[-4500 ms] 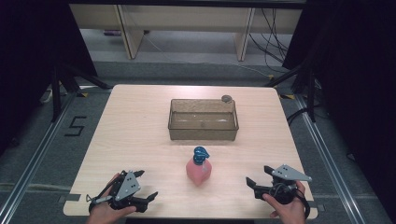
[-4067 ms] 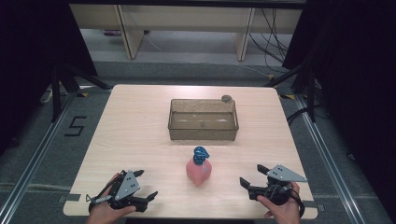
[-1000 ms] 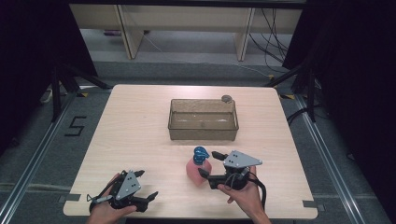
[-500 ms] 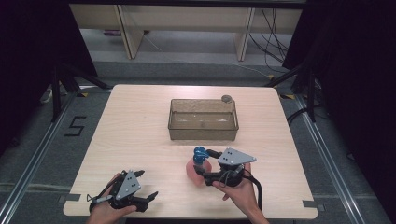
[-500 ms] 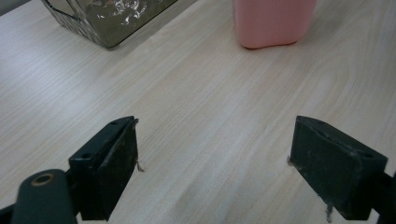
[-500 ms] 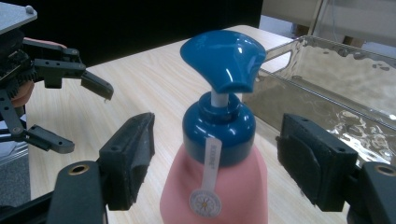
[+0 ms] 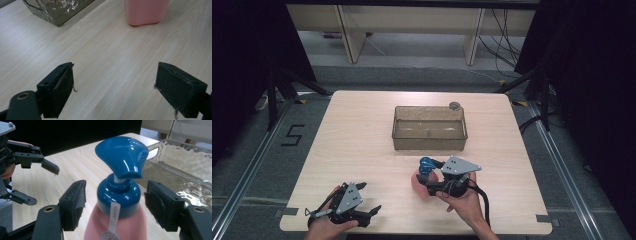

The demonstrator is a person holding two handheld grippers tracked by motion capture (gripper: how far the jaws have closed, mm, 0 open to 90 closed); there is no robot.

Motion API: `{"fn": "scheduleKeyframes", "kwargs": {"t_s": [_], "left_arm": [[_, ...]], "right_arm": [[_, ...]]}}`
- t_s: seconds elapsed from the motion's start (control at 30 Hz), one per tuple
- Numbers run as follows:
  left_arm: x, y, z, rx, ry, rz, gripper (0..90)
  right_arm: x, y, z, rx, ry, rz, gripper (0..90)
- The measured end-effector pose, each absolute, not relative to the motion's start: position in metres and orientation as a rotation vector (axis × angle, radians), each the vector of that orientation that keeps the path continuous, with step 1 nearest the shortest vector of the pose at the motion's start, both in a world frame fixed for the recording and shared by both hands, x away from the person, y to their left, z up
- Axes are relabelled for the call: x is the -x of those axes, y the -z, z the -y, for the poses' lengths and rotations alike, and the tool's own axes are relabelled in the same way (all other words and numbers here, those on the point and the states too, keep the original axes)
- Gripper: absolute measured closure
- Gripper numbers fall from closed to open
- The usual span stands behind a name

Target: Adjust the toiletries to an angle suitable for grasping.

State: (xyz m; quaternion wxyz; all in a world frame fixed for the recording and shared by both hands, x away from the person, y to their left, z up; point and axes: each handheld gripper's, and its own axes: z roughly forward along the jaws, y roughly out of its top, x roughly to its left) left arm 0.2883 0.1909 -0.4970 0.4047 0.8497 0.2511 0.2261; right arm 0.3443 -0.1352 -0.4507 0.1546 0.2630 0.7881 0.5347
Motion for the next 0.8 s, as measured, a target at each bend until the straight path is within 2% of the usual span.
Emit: {"fn": "scheduleKeyframes", "kwargs": {"t_s": [0.8], "left_arm": [[-0.290,0.497,-0.185,-2.111,-0.561,-0.654,14.8]], "right_arm": [[-0.350,0.455,0.124,-0.735,-1.530,-2.295,38.5]]}}
